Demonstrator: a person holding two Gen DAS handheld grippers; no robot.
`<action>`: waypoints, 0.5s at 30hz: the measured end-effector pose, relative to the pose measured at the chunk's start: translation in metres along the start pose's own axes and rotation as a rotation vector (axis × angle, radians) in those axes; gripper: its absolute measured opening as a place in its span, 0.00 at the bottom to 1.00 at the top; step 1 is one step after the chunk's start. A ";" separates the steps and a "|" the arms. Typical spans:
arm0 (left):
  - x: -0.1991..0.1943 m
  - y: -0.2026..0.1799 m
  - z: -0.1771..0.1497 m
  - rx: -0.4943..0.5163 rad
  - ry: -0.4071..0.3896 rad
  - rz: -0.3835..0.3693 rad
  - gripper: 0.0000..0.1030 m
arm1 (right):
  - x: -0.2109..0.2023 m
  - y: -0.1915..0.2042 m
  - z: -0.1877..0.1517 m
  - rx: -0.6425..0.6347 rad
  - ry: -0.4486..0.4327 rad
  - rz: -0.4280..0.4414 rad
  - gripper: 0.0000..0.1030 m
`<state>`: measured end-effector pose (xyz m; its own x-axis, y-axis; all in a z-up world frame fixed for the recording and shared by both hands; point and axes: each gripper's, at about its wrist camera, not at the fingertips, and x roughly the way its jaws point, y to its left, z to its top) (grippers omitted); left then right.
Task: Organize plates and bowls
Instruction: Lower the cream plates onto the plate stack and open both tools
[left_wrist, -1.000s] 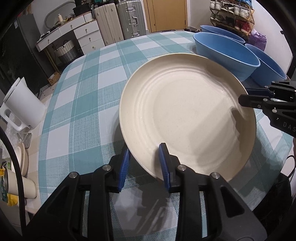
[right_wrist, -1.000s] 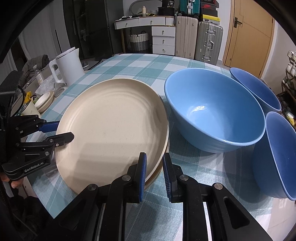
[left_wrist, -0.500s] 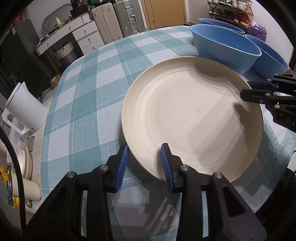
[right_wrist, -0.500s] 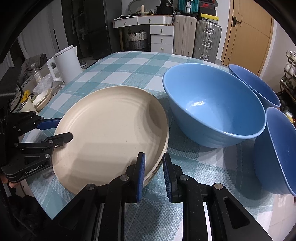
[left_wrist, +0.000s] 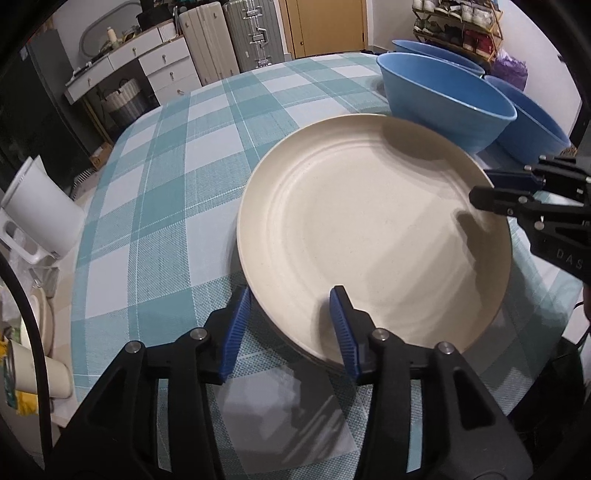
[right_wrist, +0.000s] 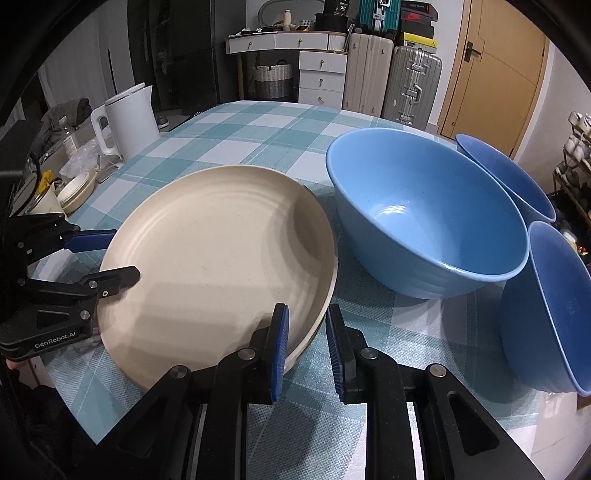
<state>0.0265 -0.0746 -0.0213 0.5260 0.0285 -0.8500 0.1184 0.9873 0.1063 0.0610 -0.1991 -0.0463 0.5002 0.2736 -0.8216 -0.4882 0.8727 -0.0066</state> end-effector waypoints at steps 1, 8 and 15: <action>-0.001 0.002 0.000 -0.011 -0.001 -0.007 0.41 | -0.001 0.000 0.000 -0.002 0.002 0.002 0.21; -0.023 0.018 0.005 -0.091 -0.070 -0.091 0.70 | -0.011 0.001 0.000 -0.004 -0.013 0.028 0.46; -0.051 0.022 0.010 -0.135 -0.147 -0.121 0.82 | -0.034 0.003 -0.002 -0.005 -0.066 0.050 0.82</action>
<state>0.0113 -0.0560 0.0296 0.6331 -0.1050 -0.7669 0.0797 0.9943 -0.0703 0.0416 -0.2066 -0.0193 0.5211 0.3425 -0.7818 -0.5168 0.8556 0.0303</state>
